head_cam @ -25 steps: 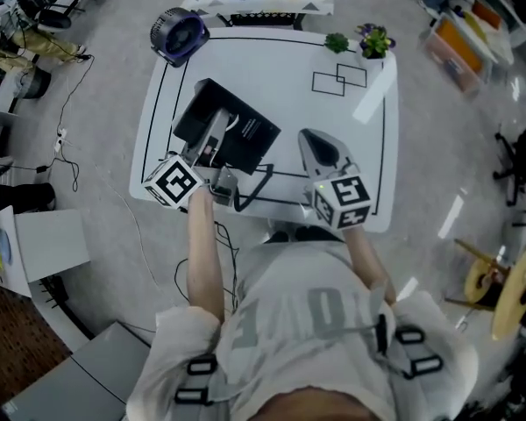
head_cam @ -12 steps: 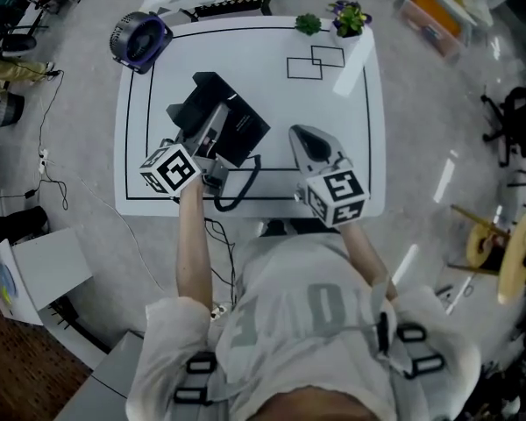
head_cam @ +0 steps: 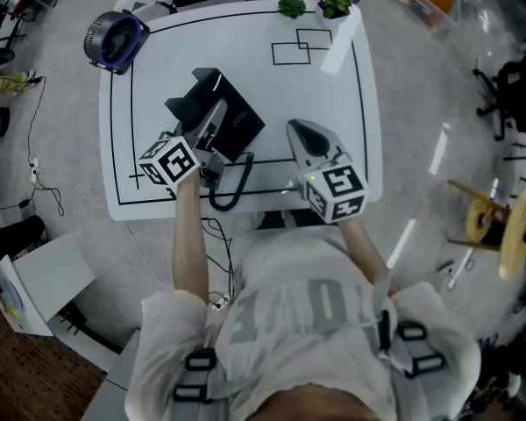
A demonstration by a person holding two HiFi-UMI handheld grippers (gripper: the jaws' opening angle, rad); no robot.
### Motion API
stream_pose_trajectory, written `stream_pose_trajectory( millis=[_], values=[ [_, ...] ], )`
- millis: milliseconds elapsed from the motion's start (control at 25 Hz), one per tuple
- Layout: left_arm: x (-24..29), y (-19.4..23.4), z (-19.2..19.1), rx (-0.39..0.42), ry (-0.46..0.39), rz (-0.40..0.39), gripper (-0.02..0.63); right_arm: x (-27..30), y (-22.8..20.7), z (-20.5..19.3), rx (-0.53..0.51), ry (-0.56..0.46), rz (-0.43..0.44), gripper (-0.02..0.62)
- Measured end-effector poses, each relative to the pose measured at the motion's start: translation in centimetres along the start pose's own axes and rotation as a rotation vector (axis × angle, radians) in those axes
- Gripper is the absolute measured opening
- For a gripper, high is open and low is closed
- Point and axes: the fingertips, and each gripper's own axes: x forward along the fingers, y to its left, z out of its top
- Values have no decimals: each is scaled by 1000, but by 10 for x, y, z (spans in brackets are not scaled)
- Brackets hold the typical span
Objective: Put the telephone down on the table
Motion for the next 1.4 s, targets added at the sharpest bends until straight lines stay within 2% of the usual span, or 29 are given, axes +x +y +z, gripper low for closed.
stream_pose_trajectory(
  millis=[240,560,880,1400],
  values=[
    [7,16,-7,-31,29,9,160,1,-1,-3,15,7,-9,8],
    [5,28,-9,-107,-5,9,160,4,-1,-6,19,23,-11,8],
    [4,31,-10,-122,-22,5,160,7,4,-11,32,42,10,8],
    [2,35,-9,-195,-60,-7,160,1,3,-14,36,49,27,8]
  ],
)
